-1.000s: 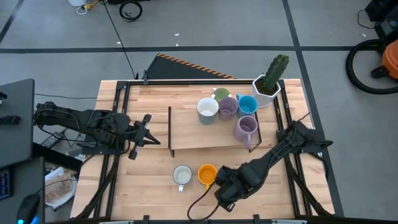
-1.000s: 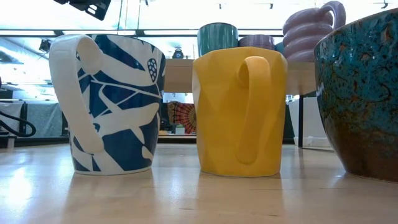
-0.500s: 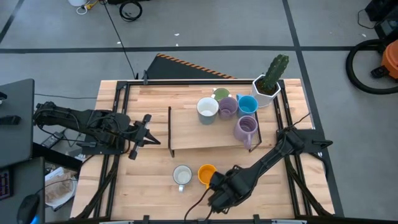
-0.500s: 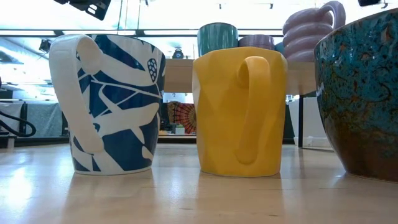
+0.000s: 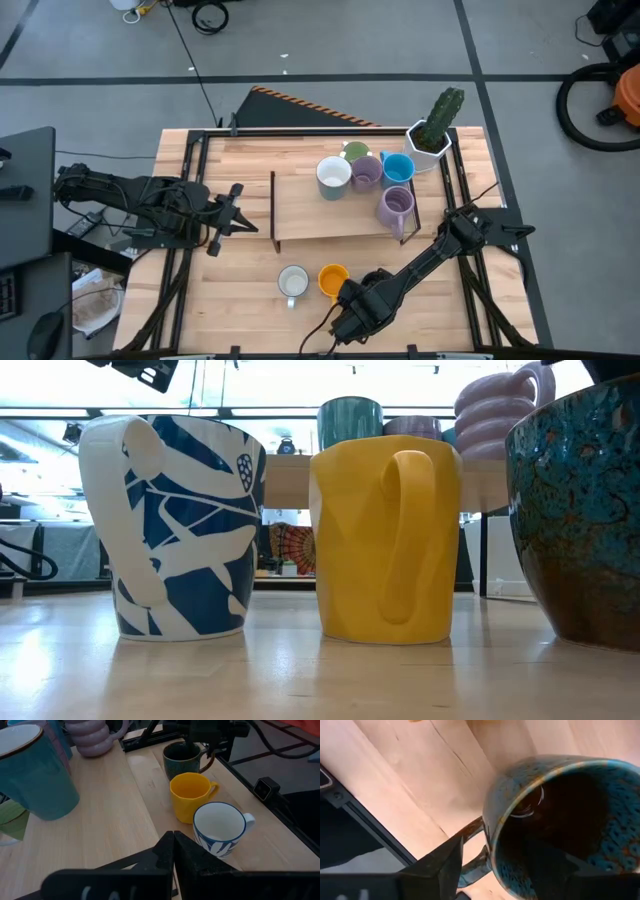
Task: Place coffee mugs
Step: Put the dark blue mug on the shelf
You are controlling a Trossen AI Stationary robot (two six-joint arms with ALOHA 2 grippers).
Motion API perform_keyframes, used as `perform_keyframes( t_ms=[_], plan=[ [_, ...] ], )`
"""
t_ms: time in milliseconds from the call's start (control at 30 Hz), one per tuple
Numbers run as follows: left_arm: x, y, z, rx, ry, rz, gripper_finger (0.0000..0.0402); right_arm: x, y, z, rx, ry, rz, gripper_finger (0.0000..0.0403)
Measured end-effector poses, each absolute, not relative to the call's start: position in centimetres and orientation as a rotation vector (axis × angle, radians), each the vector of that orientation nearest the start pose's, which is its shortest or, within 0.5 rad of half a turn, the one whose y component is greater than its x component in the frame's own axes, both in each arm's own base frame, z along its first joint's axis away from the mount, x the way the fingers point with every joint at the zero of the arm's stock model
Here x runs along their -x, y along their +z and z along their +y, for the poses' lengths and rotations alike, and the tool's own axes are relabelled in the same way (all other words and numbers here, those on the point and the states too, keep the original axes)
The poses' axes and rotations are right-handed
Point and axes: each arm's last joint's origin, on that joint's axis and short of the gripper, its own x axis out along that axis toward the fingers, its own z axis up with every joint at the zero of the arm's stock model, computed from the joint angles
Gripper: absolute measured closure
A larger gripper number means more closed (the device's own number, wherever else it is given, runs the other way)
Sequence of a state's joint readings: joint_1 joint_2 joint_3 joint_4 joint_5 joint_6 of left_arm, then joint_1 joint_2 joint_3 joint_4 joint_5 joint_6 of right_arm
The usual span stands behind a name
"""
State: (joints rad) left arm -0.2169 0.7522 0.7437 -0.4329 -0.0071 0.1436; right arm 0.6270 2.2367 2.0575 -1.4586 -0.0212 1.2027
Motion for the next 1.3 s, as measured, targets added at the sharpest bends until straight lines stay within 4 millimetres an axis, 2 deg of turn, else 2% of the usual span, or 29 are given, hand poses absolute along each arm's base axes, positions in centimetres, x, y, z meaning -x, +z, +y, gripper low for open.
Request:
perform_keyframes(
  t_ms=[133, 500, 600, 767, 900, 1133, 1300],
  plan=[
    [-15.6, 30.0, -3.4, -0.191, -0.238, 0.430, 0.0386, -34.7, 22.7, 25.3, -0.401, -0.467, 1.585, 0.0232],
    [-15.6, 30.0, -3.4, -0.178, -0.238, 0.434, 0.0386, -34.7, 22.5, 25.4, -0.404, -0.426, 1.617, 0.0366],
    [-15.7, 30.3, -3.5, -0.107, -0.252, 0.400, 0.0386, -34.4, 22.7, 25.3, -0.407, -0.421, 1.668, 0.0366],
    [-15.8, 30.4, -3.6, -0.098, -0.264, 0.392, 0.0386, -33.9, 24.6, 25.2, -0.396, -0.431, 1.704, 0.0366],
    [-15.8, 30.4, -3.6, -0.098, -0.264, 0.389, 0.0386, -34.3, 26.4, 25.7, -0.377, -0.309, 1.635, 0.0366],
    [-15.9, 30.8, -3.6, -0.096, -0.264, 0.360, 0.0386, -34.4, 29.6, 26.0, -0.336, -0.222, 1.485, 0.0366],
    [-15.9, 30.8, -3.6, -0.096, -0.265, 0.364, 0.0386, -33.4, 31.8, 25.8, -0.325, -0.230, 1.405, 0.0366]
  ],
)
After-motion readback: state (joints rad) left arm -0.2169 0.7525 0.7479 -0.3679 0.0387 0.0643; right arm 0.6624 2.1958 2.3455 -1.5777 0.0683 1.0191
